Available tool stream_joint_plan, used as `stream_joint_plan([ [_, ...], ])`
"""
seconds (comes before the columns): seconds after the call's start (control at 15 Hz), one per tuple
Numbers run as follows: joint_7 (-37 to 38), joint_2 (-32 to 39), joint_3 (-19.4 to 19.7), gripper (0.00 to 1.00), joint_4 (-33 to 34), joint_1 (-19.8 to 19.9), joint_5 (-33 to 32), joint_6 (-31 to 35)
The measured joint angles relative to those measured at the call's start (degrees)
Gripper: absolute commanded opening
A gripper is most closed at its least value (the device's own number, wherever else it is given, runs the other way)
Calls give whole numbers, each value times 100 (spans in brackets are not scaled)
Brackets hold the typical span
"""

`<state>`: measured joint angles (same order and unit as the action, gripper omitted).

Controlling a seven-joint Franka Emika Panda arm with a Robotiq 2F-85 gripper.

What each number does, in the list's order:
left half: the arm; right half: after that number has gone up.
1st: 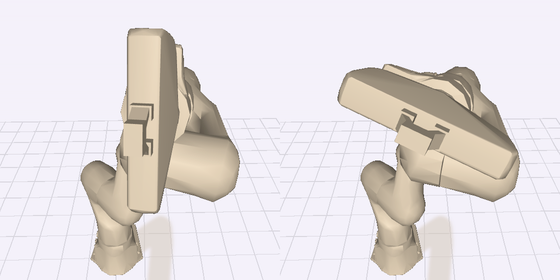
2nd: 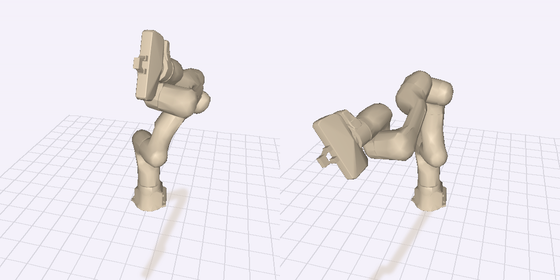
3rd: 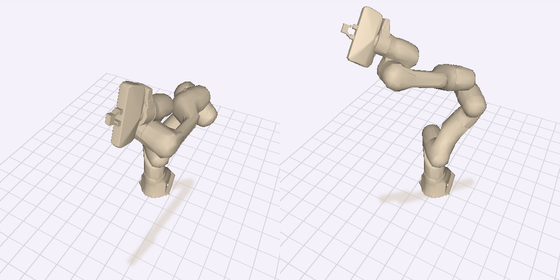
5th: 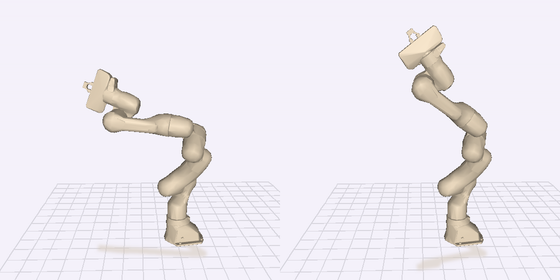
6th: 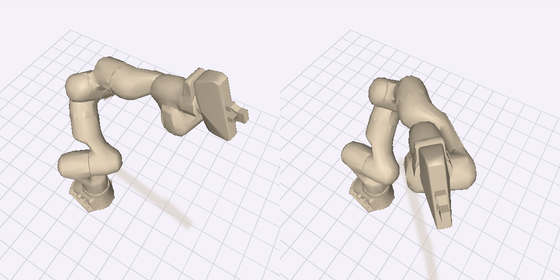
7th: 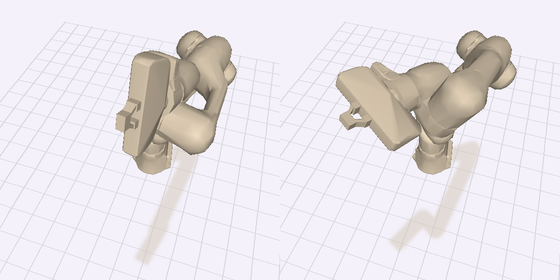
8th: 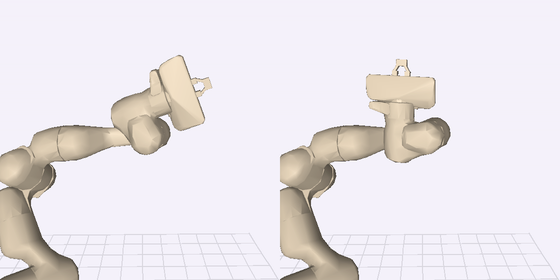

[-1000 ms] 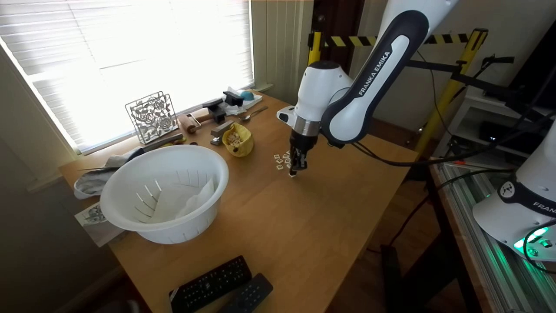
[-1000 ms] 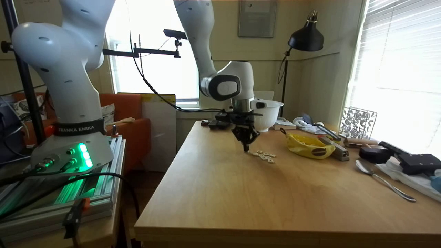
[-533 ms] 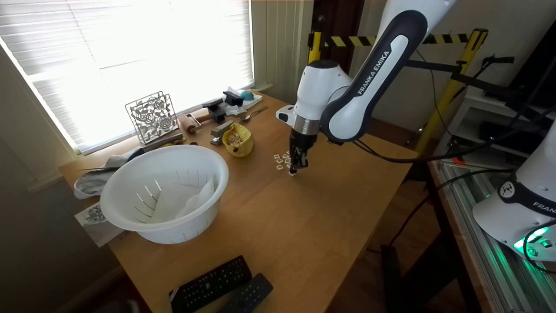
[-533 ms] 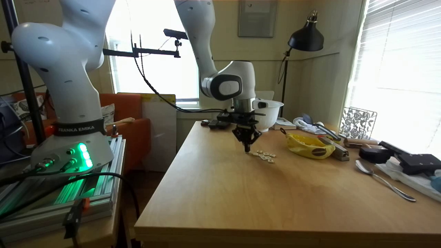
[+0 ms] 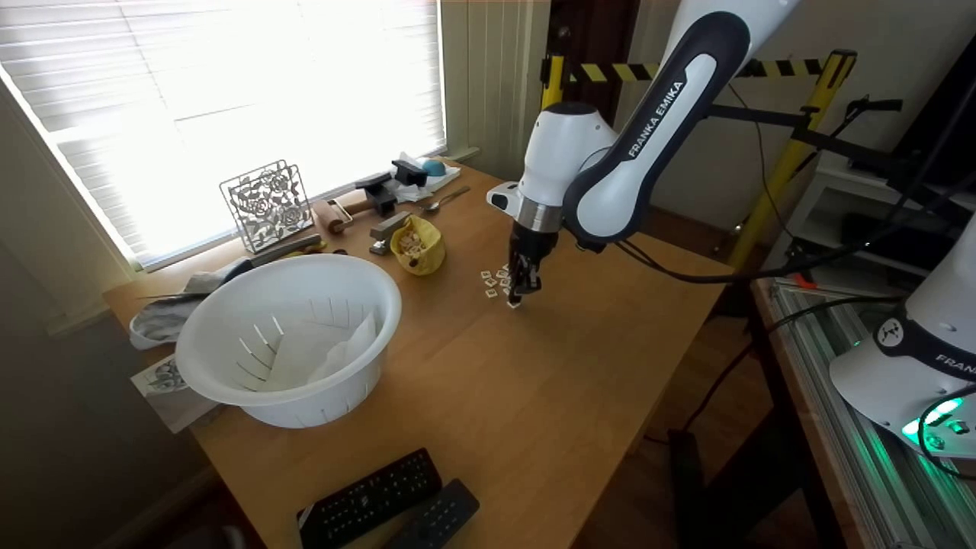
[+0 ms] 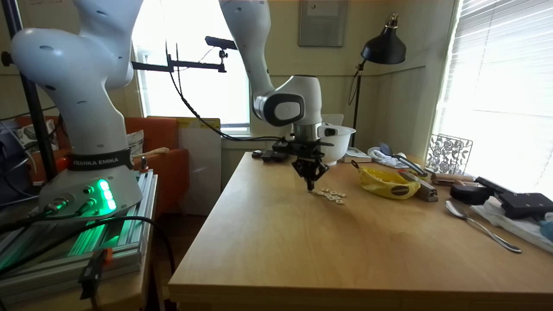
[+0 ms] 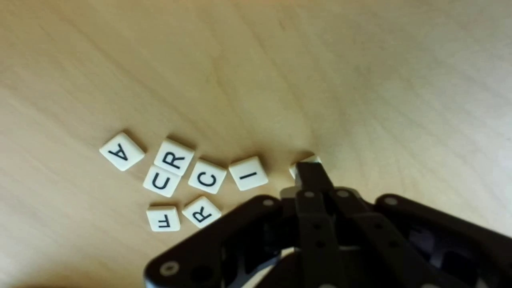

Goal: Create the word 'Mice' with the tiles.

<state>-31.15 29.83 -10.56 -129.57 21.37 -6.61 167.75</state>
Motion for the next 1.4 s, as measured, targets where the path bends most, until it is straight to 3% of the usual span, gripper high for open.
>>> stream_joint_plan([
  [0.4,132,-20,-51,0,2,112,139,25],
  [1.4,1653,64,324,0,6,-92,520,514],
])
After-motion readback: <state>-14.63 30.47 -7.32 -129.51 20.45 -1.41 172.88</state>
